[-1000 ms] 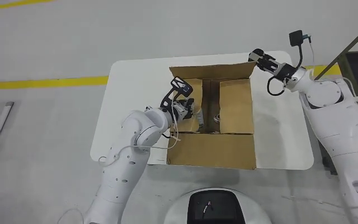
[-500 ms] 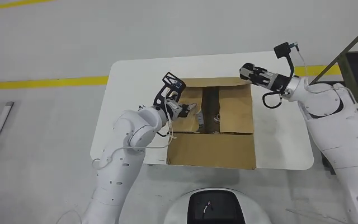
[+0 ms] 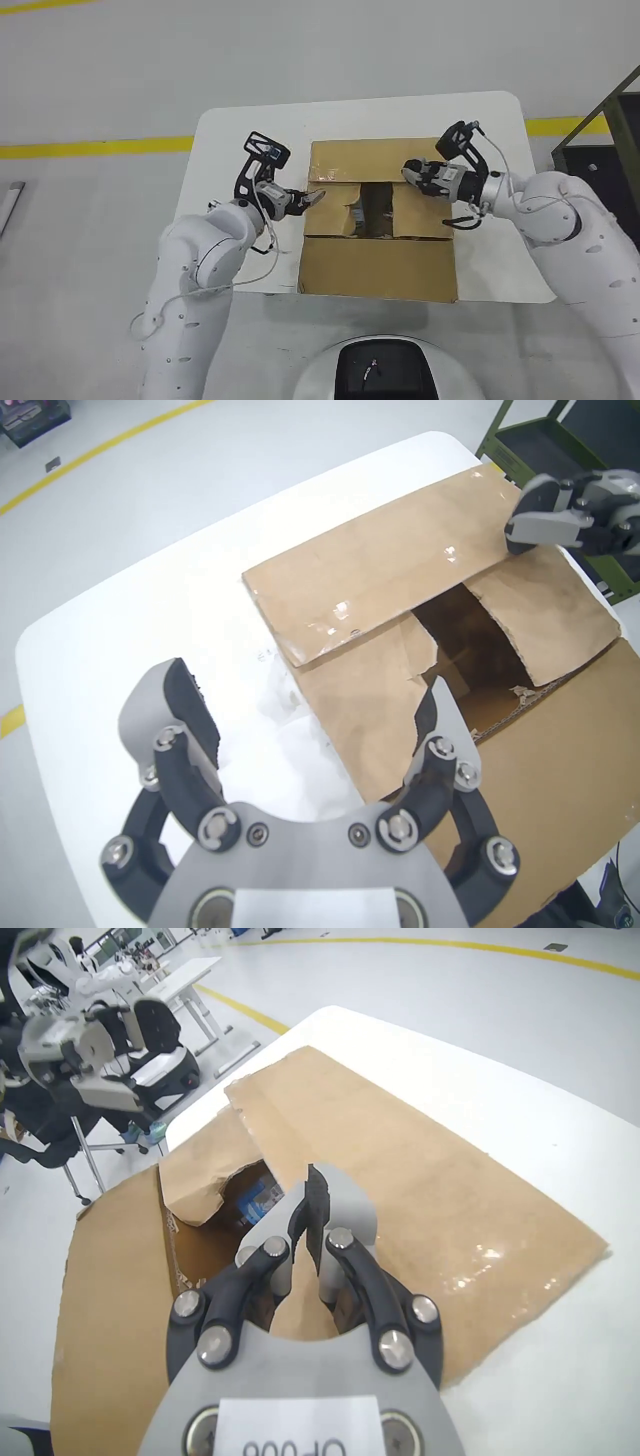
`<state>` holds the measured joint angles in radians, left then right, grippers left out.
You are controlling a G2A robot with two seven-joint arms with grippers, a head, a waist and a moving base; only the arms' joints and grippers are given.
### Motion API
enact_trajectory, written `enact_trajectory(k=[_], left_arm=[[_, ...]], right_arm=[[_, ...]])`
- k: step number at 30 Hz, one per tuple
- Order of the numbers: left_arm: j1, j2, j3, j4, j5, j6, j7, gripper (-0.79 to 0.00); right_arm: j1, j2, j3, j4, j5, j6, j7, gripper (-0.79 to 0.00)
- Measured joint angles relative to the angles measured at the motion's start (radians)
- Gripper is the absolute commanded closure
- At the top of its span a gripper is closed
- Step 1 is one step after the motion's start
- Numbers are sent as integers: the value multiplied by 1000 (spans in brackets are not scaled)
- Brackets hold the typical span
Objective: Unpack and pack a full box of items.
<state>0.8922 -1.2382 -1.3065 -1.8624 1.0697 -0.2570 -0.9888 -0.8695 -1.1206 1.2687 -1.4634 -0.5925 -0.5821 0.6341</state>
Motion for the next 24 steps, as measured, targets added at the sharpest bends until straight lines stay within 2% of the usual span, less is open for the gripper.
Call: enact_trajectory(k=[7, 8, 9, 10, 11, 12, 13, 19, 24], left_arm=[[85, 23, -78, -53, 67, -38, -53, -785], [97, 26, -90, -57, 75, -47, -59, -736], [109, 29, -103, -61, 78, -56, -65, -566], [125, 33, -121, -67, 81, -69, -74, -320], [138, 36, -134, -70, 82, -79, -81, -246], [151, 39, -145, -74, 80, -89, -88, -89], [169, 43, -158, -79, 76, -107, -101, 0], [243, 62, -196, -99, 83, -221, -160, 0], [271, 71, -185, -108, 16, -291, -193, 0]], right_arm=[[-12, -4, -29, 7, 1, 31, -33, 0], [-11, -4, -32, 6, -1, 31, -35, 0], [-9, -4, -34, 4, 0, 31, -39, 0], [-8, -5, -36, 3, 5, 29, -43, 0], [-7, -5, -37, 3, 7, 28, -43, 0], [-5, -5, -38, 4, 9, 28, -43, 0], [-3, -5, -40, 5, 9, 29, -42, 0], [2, -6, -51, 11, 18, 35, -53, 0], [3, -6, -56, 13, 23, 37, -58, 0]])
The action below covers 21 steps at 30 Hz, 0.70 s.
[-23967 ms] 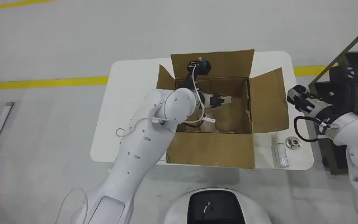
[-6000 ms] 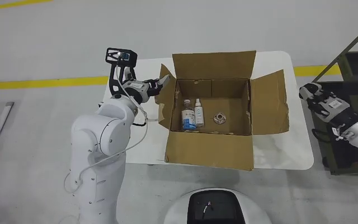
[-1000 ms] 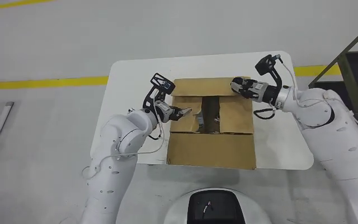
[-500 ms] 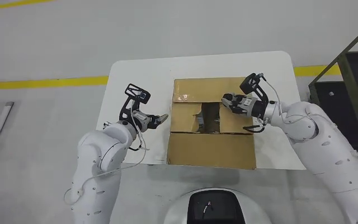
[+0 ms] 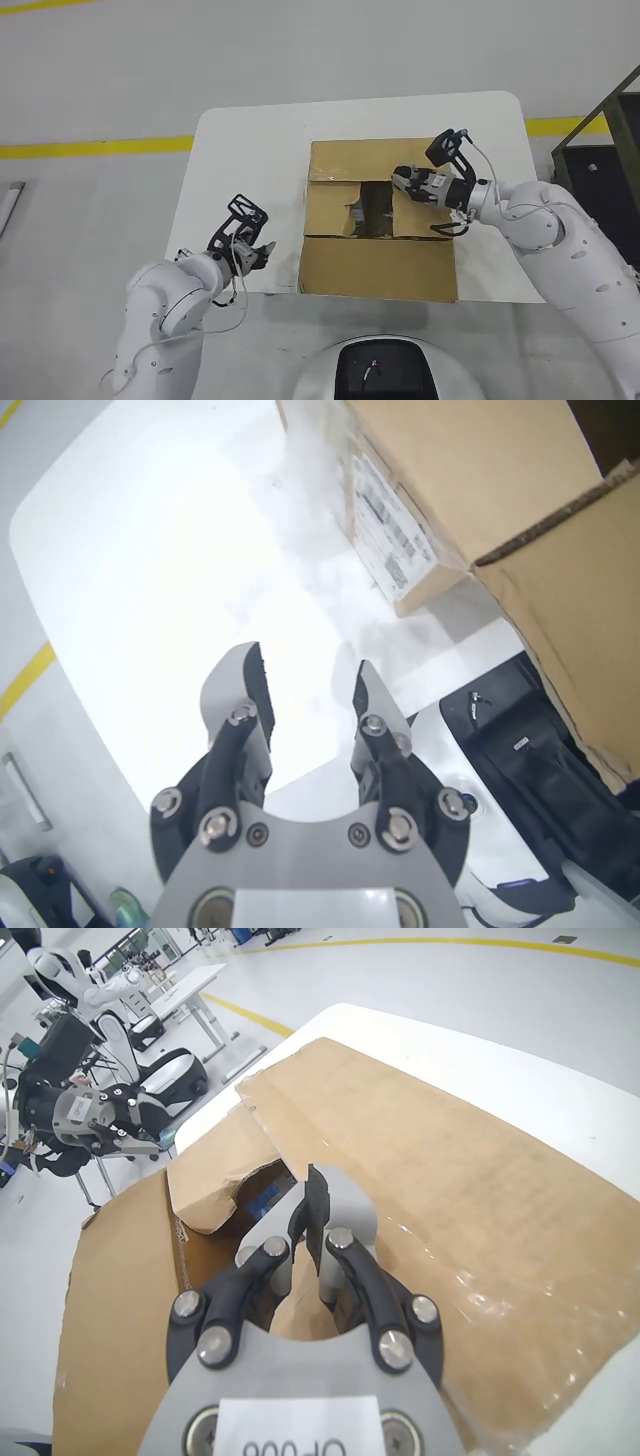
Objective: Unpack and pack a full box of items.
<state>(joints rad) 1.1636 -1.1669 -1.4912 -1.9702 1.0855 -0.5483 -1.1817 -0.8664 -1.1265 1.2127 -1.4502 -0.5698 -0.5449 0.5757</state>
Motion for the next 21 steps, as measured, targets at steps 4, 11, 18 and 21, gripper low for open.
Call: enact_trajectory(k=[4, 11, 18, 21], left_arm=[[4, 12, 36, -9, -24, -69, -25, 0], [-3, 47, 122, 3, -98, -95, 5, 0], [-69, 109, 226, 50, -153, -174, 83, 0], [-112, 130, 243, 61, -167, -167, 77, 0]], right_arm=[[2, 0, -1, 6, 8, -2, -7, 0], [3, 1, -4, 8, 11, 4, -9, 0], [0, 3, -6, 3, 13, 0, -8, 0], [-1, 3, -6, 1, 17, 5, -7, 0]])
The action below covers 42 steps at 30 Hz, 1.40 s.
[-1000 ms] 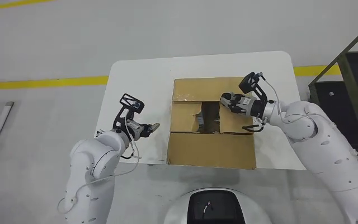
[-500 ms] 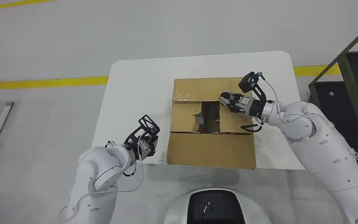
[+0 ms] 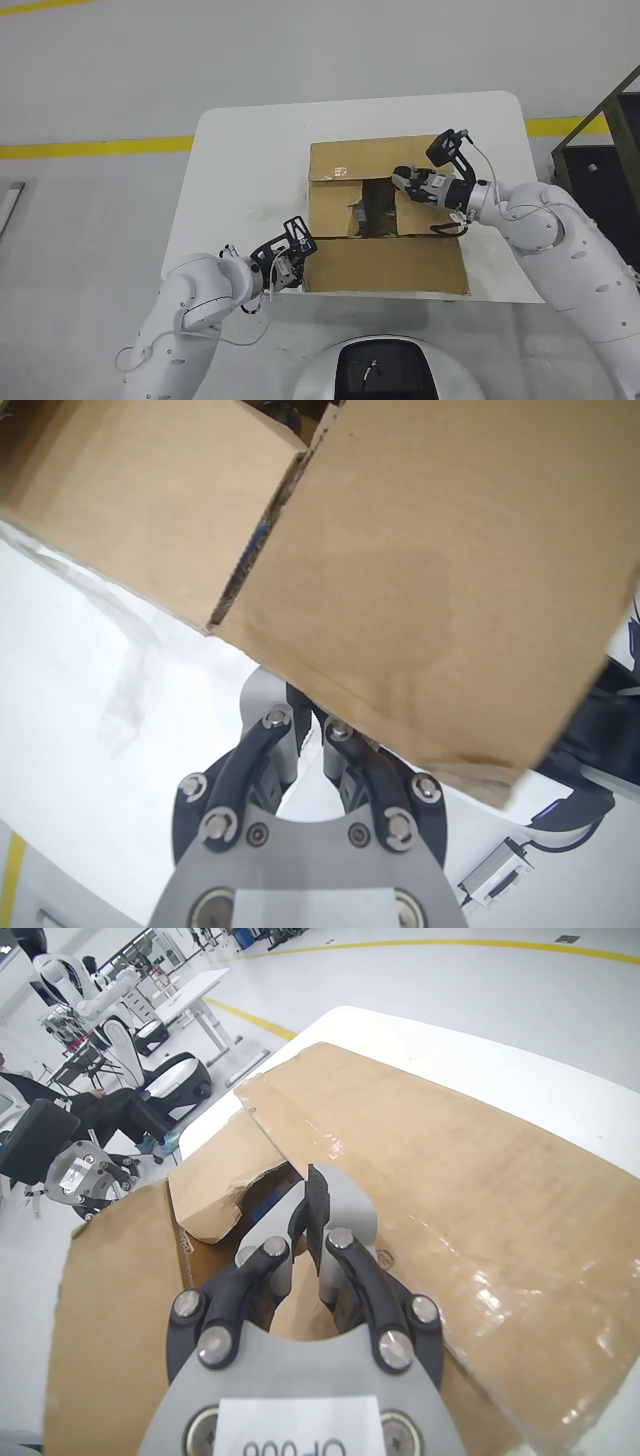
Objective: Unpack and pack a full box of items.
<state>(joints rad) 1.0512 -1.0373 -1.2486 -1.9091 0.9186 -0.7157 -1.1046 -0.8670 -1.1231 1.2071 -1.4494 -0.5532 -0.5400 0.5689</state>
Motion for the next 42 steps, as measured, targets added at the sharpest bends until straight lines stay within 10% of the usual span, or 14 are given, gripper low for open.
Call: enact_trajectory(k=[22, 42], left_arm=[[-157, -2, 45, 30, 107, 273, 148, 0], [31, 43, -1, -15, -115, 72, -71, 0]], right_arm=[[-8, 31, 176, -115, 56, 39, -28, 0], [-61, 37, 144, -112, -17, 61, -55, 0]])
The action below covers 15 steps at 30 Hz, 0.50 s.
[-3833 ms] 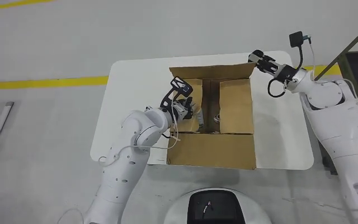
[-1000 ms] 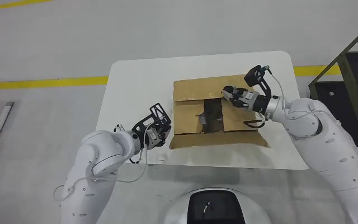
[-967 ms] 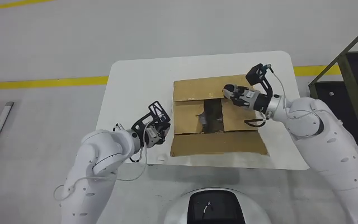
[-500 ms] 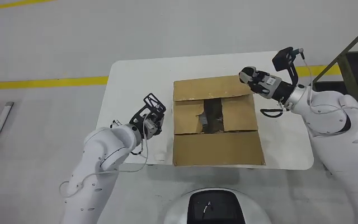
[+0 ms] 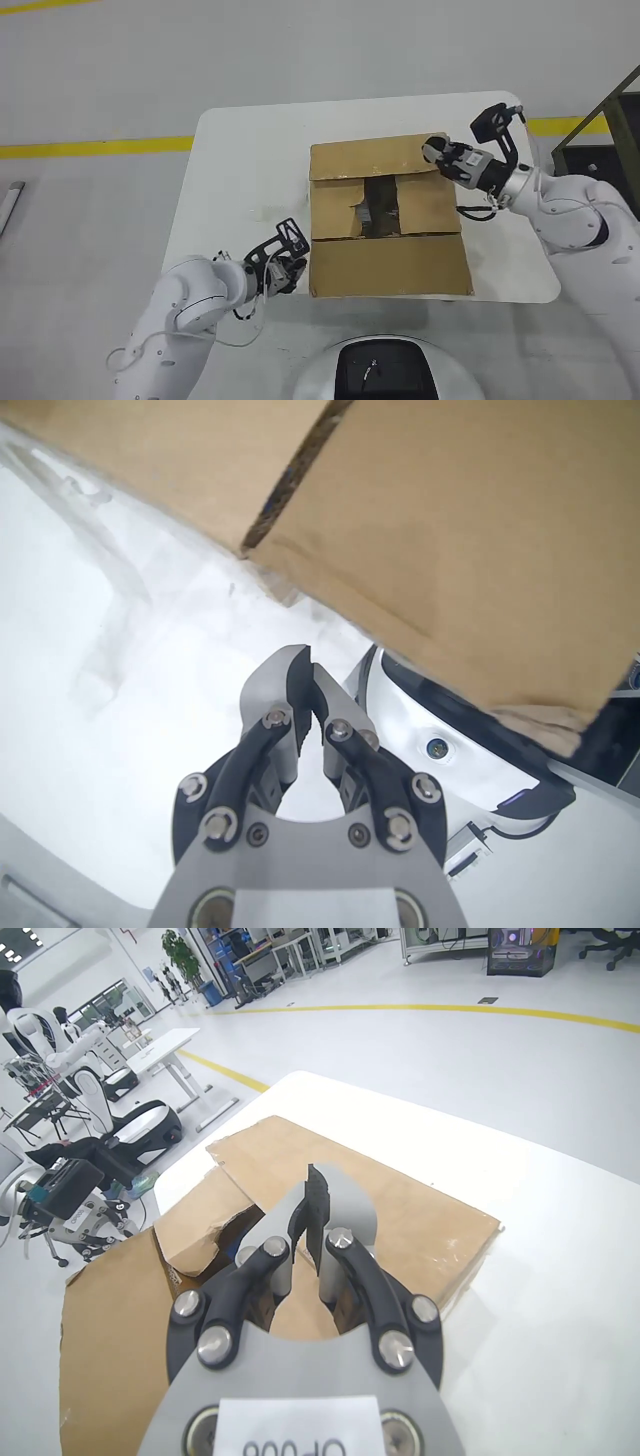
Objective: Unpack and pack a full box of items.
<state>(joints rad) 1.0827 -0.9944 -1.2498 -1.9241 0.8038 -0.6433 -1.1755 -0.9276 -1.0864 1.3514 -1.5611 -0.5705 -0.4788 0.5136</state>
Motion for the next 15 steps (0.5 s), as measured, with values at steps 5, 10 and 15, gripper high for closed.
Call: enact_trajectory(k=[5, 10, 15], left_arm=[[3, 18, 22, 0, -39, -44, 42, 0], [-28, 41, 61, 7, -36, -101, 99, 0], [-84, 50, 81, 19, -81, -117, 116, 0]], right_arm=[[3, -2, -19, 13, 3, 4, -6, 0], [7, -4, -42, 22, 20, -1, 13, 0], [10, -5, -53, 17, 26, -1, 17, 0]])
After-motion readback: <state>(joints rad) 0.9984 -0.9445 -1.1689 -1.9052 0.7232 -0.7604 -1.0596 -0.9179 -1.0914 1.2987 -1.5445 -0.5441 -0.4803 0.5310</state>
